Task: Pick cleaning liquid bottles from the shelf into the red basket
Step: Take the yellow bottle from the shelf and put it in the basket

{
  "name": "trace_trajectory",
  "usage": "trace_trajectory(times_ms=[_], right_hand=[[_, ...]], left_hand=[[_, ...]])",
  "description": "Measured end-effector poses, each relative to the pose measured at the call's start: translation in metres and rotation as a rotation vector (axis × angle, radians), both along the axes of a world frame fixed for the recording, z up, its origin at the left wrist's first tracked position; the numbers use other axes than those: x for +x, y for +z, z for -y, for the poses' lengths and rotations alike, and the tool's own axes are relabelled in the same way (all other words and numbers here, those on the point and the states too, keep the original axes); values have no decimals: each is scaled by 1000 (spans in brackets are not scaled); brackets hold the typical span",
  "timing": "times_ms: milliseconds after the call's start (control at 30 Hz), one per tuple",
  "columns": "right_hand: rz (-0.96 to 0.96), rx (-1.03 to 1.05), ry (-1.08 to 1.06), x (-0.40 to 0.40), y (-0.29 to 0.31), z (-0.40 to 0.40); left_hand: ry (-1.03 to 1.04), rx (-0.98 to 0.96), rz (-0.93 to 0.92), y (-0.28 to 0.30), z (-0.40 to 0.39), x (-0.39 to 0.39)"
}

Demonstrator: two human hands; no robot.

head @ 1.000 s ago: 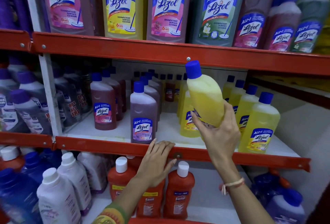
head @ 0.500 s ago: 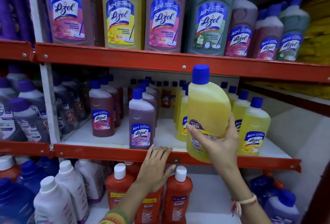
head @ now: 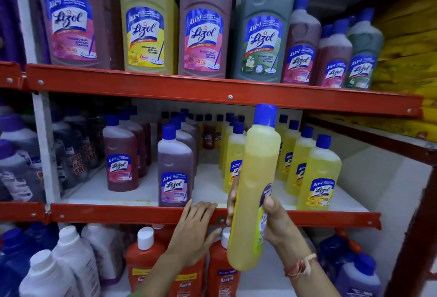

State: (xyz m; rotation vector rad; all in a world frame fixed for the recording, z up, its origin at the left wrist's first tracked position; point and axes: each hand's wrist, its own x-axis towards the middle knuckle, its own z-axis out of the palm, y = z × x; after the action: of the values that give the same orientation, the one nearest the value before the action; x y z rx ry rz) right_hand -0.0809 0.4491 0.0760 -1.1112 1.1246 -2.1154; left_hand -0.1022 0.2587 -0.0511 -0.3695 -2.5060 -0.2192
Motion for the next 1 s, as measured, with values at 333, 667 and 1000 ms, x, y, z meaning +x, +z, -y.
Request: trace_trajectory(times_ms=[333,667,1000], right_hand=[[-112,164,-584,7,-7,-10],[-193,220,-628,24,-39,-12],[-95,519,-490,41,-115,-50]], left_hand=[[-282,975,89,102,-19,48],[-483,994,122,159,-57,91],[-426,1136,265,80,-73,113]])
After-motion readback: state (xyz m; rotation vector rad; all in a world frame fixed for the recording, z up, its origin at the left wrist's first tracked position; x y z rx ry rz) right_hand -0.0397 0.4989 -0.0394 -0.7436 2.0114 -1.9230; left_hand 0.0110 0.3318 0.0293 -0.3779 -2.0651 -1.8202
